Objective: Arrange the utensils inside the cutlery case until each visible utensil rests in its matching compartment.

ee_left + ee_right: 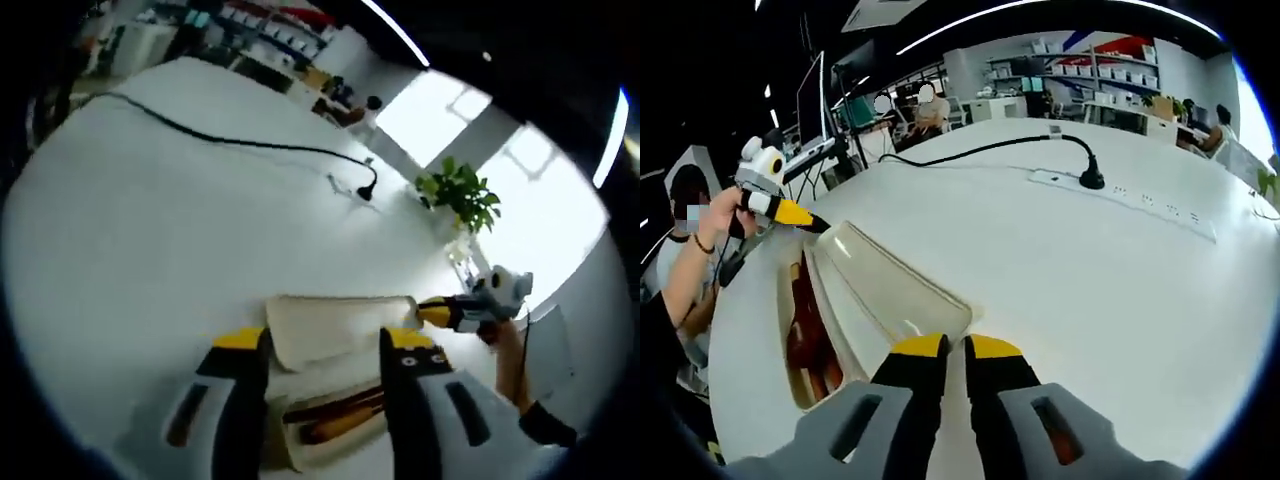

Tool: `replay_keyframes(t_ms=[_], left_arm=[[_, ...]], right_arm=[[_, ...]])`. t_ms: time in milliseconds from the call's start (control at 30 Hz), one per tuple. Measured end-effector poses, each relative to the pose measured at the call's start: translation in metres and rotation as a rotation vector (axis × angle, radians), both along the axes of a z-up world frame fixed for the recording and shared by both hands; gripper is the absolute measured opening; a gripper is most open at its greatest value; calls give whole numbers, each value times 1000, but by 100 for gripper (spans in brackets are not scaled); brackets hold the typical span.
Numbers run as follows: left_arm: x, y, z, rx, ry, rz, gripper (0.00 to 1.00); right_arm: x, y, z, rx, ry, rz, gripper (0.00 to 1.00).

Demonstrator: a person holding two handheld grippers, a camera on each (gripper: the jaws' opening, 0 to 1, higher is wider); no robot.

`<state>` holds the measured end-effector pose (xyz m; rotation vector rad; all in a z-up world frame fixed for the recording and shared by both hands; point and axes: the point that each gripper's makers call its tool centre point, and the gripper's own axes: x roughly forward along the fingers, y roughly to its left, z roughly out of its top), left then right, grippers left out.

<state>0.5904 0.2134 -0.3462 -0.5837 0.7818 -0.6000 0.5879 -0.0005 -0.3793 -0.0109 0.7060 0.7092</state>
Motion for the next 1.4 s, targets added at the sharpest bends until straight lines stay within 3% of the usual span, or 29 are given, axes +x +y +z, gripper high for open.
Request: replay_keyframes(t_ms=[100, 133, 167, 267, 367, 433, 500, 633, 700, 733, 833, 933, 1000, 1100, 1133, 1233, 1300, 1400], left_arm=[[6, -6, 26, -172, -22, 1, 15], [-2, -19, 37, -254, -11, -50, 9], [-6, -25, 39, -265, -3, -66, 9], [-9, -40, 39, -147, -69, -116, 8], [-8, -44, 53, -174, -132, -148, 5], [-12, -46, 61, -218, -139, -174, 3], [-13, -45, 61, -184, -176, -190, 3], [-16, -45, 64, -185, -201, -213, 3], [-20, -43, 65, -163, -236, -261, 3], [-21, -42, 66, -145, -262, -282, 3], [-28, -42, 66, -108, -298, -331, 3], [-41, -50, 63, -58, -337, -394, 3], [-49, -54, 61, 15, -415, -469, 3], [-56, -53, 47, 233, -522, -580, 3], [-58, -54, 45, 268, -542, -603, 3], [-67, -60, 47, 268, -596, -666, 3], [-69, -60, 51, 324, -688, -720, 3], [-75, -63, 55, 358, -739, -753, 3]], right_arm=[[4, -1, 1, 48, -11, -20, 5], [2, 5, 3, 89, -13, 3, 5], [2, 7, 3, 111, -3, 1, 4], [4, 8, 5, 105, -4, 10, 4], [4, 6, 6, 105, -9, 16, 5], [2, 6, 8, 120, -16, 24, 5], [1, 6, 9, 126, -13, 39, 5], [0, 7, 10, 131, -22, 68, 7], [-7, 2, 8, 77, -43, 99, 14], [-7, -3, 14, 45, -97, 108, 16], [-11, -17, 29, -41, -169, 120, 10], [-10, -15, 51, -64, -279, 143, 12], [-14, -6, 67, -67, -344, 189, 16], [-25, 18, 81, -57, -403, 300, 20], [-27, 23, 82, -63, -408, 324, 20], [-28, 39, 81, -129, -440, 383, 22], [-29, 49, 82, -187, -500, 448, 24], [-40, 65, 80, -208, -535, 553, 25]])
